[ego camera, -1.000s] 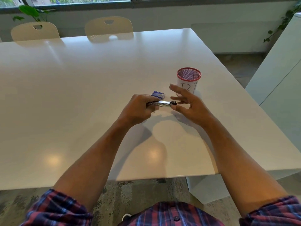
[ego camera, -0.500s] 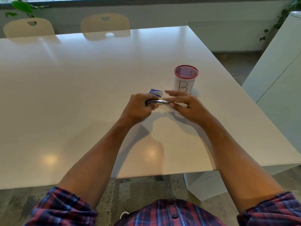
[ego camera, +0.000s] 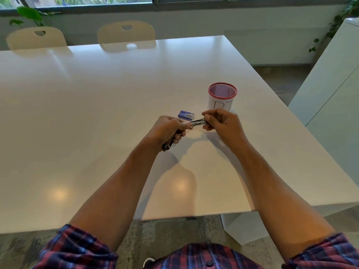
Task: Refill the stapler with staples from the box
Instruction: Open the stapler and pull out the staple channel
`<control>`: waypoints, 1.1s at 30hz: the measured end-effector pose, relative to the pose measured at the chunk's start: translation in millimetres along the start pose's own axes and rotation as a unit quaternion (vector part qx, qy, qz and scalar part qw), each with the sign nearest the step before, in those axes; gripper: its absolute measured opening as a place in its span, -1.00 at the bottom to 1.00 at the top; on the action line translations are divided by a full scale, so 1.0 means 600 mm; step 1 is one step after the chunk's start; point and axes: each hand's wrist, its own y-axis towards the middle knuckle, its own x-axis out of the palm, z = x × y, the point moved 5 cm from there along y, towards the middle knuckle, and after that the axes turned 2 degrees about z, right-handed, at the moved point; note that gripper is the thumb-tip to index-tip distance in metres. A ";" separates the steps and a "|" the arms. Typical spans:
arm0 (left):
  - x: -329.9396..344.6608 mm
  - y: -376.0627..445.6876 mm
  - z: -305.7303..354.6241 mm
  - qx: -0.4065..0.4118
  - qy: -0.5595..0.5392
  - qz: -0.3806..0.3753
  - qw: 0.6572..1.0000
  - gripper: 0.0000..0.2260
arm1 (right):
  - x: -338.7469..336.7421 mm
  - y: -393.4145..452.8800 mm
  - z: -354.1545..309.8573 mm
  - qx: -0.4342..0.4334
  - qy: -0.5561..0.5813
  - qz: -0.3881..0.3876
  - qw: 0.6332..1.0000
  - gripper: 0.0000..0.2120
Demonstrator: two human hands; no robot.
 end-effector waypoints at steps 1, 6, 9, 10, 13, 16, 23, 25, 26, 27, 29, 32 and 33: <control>0.000 0.002 -0.003 -0.009 -0.010 -0.003 1.000 -0.82 | 0.000 0.001 0.003 0.008 0.008 0.006 1.000 -0.87; 0.002 0.008 -0.017 -0.079 -0.049 -0.022 0.995 -0.78 | 0.002 -0.005 0.005 -0.011 0.009 0.023 1.000 -0.87; 0.005 0.010 -0.019 -0.110 -0.081 -0.045 0.990 -0.79 | 0.002 -0.009 0.002 -0.053 -0.016 0.039 0.998 -0.87; 0.007 0.010 -0.018 -0.119 -0.091 -0.052 0.987 -0.79 | 0.003 -0.011 0.000 -0.072 -0.029 0.042 0.996 -0.87; 0.009 0.011 -0.015 -0.137 -0.115 -0.068 0.982 -0.79 | 0.006 -0.016 -0.009 -0.140 -0.077 0.055 0.986 -0.86; 0.010 0.011 -0.014 -0.144 -0.131 -0.085 0.977 -0.79 | 0.008 -0.018 -0.014 -0.199 -0.119 0.086 0.969 -0.87; 0.012 0.012 -0.017 -0.157 -0.165 -0.095 0.969 -0.79 | 0.015 -0.022 -0.018 -0.281 -0.266 0.148 0.910 -0.92; 0.011 0.012 -0.021 -0.166 -0.181 -0.103 0.964 -0.78 | 0.017 -0.023 -0.018 -0.279 -0.280 0.140 0.908 -0.90; 0.010 0.012 -0.022 -0.170 -0.189 -0.106 0.961 -0.78 | 0.018 -0.024 -0.020 -0.278 -0.278 0.136 0.909 -0.89; 0.010 0.012 -0.021 -0.171 -0.194 -0.109 0.960 -0.77 | 0.019 -0.025 -0.022 -0.279 -0.281 0.133 0.909 -0.88; 0.011 0.011 -0.017 -0.167 -0.195 -0.116 0.960 -0.77 | 0.025 -0.027 -0.027 -0.291 -0.312 0.117 0.897 -0.89; 0.013 0.010 -0.012 -0.156 -0.204 -0.125 0.958 -0.76 | 0.038 -0.028 -0.030 -0.321 -0.324 0.072 0.887 -0.87; 0.012 0.010 -0.012 -0.157 -0.209 -0.129 0.957 -0.75 | 0.037 -0.027 -0.029 -0.326 -0.315 0.068 0.889 -0.87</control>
